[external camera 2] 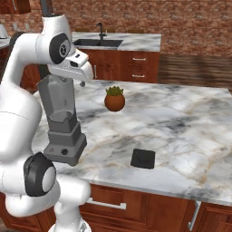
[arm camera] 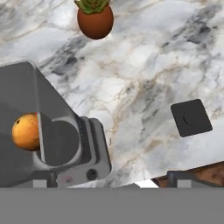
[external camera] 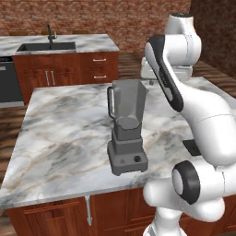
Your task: Open the blender lid, put the orange in the blender, close the lid, and start the blender.
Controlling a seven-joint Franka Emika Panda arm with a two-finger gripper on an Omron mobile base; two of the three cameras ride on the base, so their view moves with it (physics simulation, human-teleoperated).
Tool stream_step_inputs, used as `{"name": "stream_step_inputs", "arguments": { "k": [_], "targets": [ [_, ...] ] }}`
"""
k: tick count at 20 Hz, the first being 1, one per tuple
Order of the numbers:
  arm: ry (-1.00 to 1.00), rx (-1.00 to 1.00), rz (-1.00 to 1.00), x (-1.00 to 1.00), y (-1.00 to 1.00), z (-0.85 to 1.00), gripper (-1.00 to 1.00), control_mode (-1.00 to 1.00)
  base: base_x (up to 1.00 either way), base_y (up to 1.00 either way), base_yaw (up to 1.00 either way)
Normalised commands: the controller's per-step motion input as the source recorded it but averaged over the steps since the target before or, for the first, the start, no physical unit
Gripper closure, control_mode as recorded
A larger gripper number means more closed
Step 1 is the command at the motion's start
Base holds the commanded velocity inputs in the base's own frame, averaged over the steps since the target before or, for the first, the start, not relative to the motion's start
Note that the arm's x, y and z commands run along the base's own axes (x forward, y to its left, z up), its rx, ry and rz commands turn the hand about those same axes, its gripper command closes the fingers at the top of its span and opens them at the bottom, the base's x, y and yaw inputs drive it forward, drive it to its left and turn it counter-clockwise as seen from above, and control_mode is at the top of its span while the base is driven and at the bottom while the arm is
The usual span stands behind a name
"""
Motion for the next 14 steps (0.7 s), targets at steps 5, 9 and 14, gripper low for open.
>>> {"name": "stream_step_inputs", "arguments": {
  "k": [5,9,14],
  "targets": [
    [0.00,0.04,-0.06,-0.22,-1.00,-0.92,-1.00,-1.00,0.00,0.00,0.00],
    [0.02,0.00,-0.06,-0.10,-1.00,-1.00,-1.00,-1.00,0.00,0.00,0.00],
    [0.01,0.00,-0.05,-0.06,-1.00,-1.00,-1.00,-1.00,0.00,0.00,0.00]
  ]
}}
